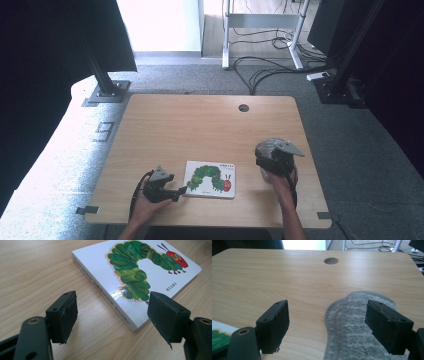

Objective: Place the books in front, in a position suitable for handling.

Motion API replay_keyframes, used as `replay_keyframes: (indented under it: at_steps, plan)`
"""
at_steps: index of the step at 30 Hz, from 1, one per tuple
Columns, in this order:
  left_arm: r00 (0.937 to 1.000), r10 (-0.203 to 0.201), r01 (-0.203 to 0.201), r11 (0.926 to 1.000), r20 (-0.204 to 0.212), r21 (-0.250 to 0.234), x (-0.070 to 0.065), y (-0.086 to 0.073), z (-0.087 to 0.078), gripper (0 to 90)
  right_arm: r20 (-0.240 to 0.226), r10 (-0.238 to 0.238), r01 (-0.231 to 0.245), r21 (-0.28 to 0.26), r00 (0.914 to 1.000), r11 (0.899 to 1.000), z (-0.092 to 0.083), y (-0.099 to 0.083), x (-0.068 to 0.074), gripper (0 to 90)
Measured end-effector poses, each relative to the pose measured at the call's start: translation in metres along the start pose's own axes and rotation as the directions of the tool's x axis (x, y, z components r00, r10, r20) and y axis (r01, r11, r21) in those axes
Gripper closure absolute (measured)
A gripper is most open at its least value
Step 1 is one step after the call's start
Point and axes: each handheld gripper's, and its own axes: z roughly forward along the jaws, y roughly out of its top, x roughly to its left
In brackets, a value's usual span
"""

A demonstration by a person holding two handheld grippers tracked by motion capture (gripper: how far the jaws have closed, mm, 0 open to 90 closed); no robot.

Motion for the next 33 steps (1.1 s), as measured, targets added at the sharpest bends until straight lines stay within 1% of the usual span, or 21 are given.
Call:
replay_keyframes:
  at_steps: [3,4,5,6,8,10,12,13,14,17,18,20,25,27,31,33]
  plan:
    - [1.0,0.001,-0.001,1.0,0.0,0.006,0.0,0.0,0.001,24.5,0.041,0.004,-0.004,-0.006,0.9991,1.0,0.001,-0.002,-0.007,19.4]
    - [1.0,0.002,-0.002,1.0,-0.001,0.007,-0.001,0.0,0.002,24.4,0.049,0.005,-0.005,-0.004,0.9988,1.0,0.001,-0.003,-0.009,19.4]
    - [1.0,0.002,-0.002,1.0,-0.001,0.007,-0.001,0.0,0.002,24.4,0.049,0.005,-0.005,-0.004,0.9988,1.0,0.001,-0.003,-0.009,19.4]
    - [1.0,0.005,-0.005,1.0,0.002,0.008,-0.002,0.0,0.002,24.3,0.06,0.001,-0.001,0.003,0.9982,1.0,0.002,-0.005,-0.014,19.4]
    - [1.0,0.006,-0.006,1.0,0.005,0.005,-0.002,0.0,0.001,24.2,0.075,-0.001,0.0,0.013,0.9972,1.0,0.003,-0.007,-0.019,19.4]
    - [1.0,0.005,-0.005,1.0,0.007,0.003,-0.002,0.0,0.001,24.2,0.082,0.005,-0.007,0.025,0.9966,1.0,0.003,-0.009,-0.024,19.1]
    - [1.0,0.005,-0.005,1.0,0.005,0.004,-0.002,0.0,0.001,24.2,0.102,0.007,-0.01,0.033,0.9948,0.999,0.003,-0.011,-0.03,19.0]
    - [1.0,0.005,-0.005,1.0,0.005,0.004,-0.002,0.0,0.001,24.2,0.102,0.007,-0.01,0.033,0.9948,0.999,0.003,-0.011,-0.03,19.0]
    - [1.0,0.005,-0.005,1.0,0.005,0.006,-0.002,0.0,0.002,24.2,0.115,0.009,-0.013,0.04,0.9934,0.999,0.004,-0.013,-0.036,18.8]
    - [0.9999,0.008,-0.008,0.9999,0.008,0.01,-0.003,-0.001,0.003,24.2,0.122,0.019,-0.027,0.059,0.9924,0.998,0.007,-0.017,-0.044,18.4]
    - [0.9999,0.008,-0.008,0.9999,0.008,0.01,-0.003,-0.001,0.003,24.2,0.122,0.019,-0.027,0.059,0.9924,0.998,0.007,-0.017,-0.044,18.4]
    - [0.9999,0.009,-0.01,0.9999,0.009,0.012,-0.004,-0.001,0.003,24.2,0.119,0.023,-0.034,0.088,0.9926,0.996,0.013,-0.021,-0.048,17.0]
    - [0.9999,0.012,-0.012,0.9998,0.009,0.016,-0.004,-0.001,0.005,24.2,0.127,0.0,-0.021,0.162,0.9919,0.987,0.027,-0.03,-0.049,13.1]
    - [0.9999,0.012,-0.012,0.9998,0.01,0.016,-0.004,-0.001,0.005,24.2,0.141,-0.007,-0.019,0.181,0.99,0.983,0.031,-0.032,-0.05,12.7]
    - [0.9998,0.014,-0.014,0.9997,0.012,0.017,-0.005,-0.001,0.005,24.2,0.13,-0.011,-0.019,0.226,0.9914,0.974,0.039,-0.039,-0.05,12.5]
    - [0.9998,0.018,-0.018,0.9997,0.013,0.018,-0.006,-0.001,0.006,24.2,0.131,-0.011,-0.021,0.237,0.9914,0.971,0.042,-0.043,-0.051,13.5]
